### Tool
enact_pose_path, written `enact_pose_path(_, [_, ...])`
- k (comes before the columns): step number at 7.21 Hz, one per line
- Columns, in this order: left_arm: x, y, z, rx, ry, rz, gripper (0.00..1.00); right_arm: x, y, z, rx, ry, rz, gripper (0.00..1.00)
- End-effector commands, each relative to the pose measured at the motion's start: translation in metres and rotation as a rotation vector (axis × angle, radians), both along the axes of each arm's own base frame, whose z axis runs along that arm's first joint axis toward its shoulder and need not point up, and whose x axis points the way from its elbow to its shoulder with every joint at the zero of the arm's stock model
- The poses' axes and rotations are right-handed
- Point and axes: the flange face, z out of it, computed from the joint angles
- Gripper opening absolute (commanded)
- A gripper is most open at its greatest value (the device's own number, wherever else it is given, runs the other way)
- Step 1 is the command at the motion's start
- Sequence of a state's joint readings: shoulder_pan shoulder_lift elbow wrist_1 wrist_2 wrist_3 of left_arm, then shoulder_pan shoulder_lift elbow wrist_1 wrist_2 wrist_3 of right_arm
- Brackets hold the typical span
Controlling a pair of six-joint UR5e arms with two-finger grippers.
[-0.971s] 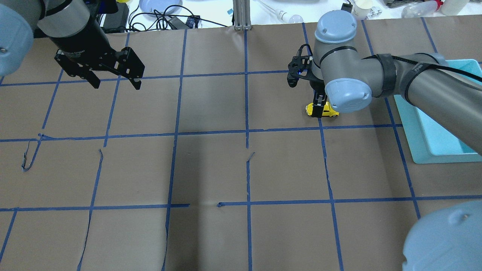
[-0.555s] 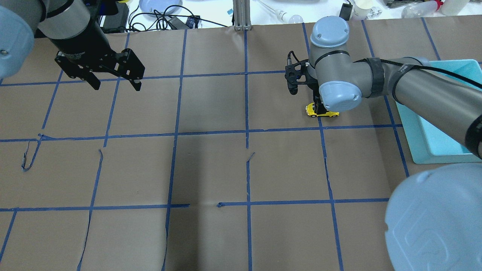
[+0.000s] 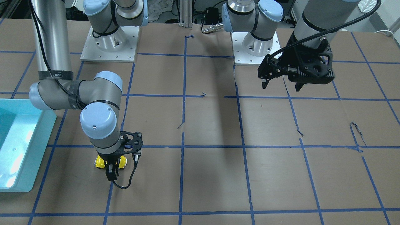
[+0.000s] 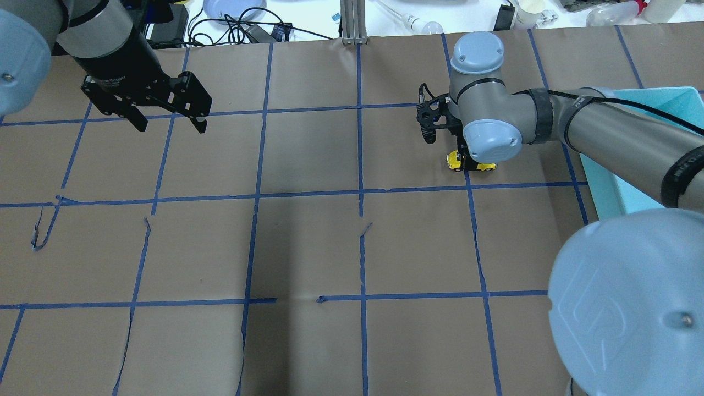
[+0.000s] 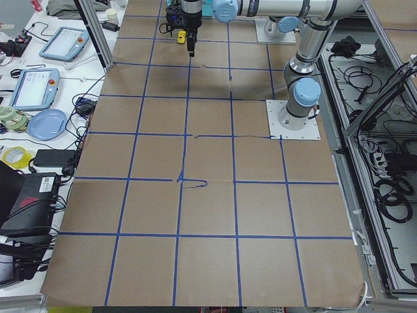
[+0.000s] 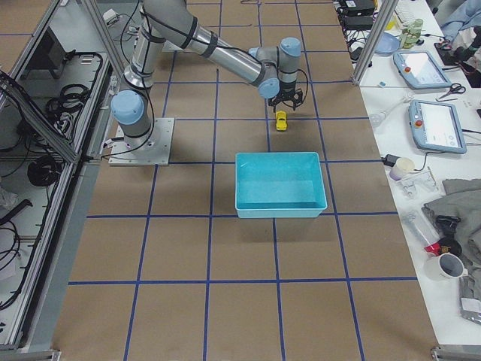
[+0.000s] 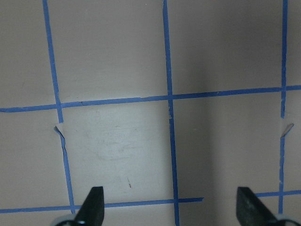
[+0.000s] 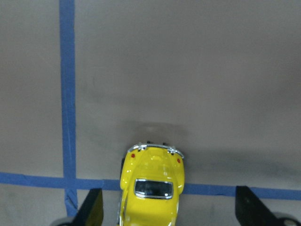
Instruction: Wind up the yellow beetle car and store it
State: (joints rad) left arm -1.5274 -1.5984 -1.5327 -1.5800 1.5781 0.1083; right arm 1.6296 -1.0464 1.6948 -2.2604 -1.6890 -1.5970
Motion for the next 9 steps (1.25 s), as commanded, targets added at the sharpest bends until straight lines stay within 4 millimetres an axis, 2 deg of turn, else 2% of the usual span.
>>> enact_pose_path(1, [0.0,0.002,-0.006,0.012,0.0,0.0,1.0,-0.01,0.01,-0.011,0.037,0.0,-0.022,1.0])
enact_pose_path(3, [0.0,0.004,-0.007,0.009,0.0,0.0,1.0,-0.017,0.012,-0.013,0.044,-0.003,-0.034,0.97])
enact_pose_path(4, [0.0,0.003,-0.007,0.007,0.0,-0.001,1.0,-0.017,0.011,-0.012,0.041,-0.003,-0.027,0.71])
enact_pose_path(5, [0.0,0.003,-0.007,0.007,0.0,-0.001,1.0,-0.017,0.008,-0.008,0.034,-0.002,-0.027,0.38])
enact_pose_path(6, [0.0,0.003,-0.006,0.004,0.0,0.0,1.0,-0.017,0.009,-0.008,0.033,-0.003,-0.031,0.22])
enact_pose_path(7, [0.0,0.003,-0.006,0.004,0.0,-0.001,1.0,-0.017,0.009,-0.004,0.027,-0.002,-0.036,0.19])
enact_pose_path(8, [0.0,0.003,-0.006,0.004,0.0,0.0,1.0,-0.017,0.007,0.015,-0.006,-0.002,-0.03,0.19])
enact_pose_path(9, [0.0,0.003,-0.006,0.003,0.0,0.0,1.0,-0.019,0.007,0.05,-0.05,0.001,-0.03,0.19])
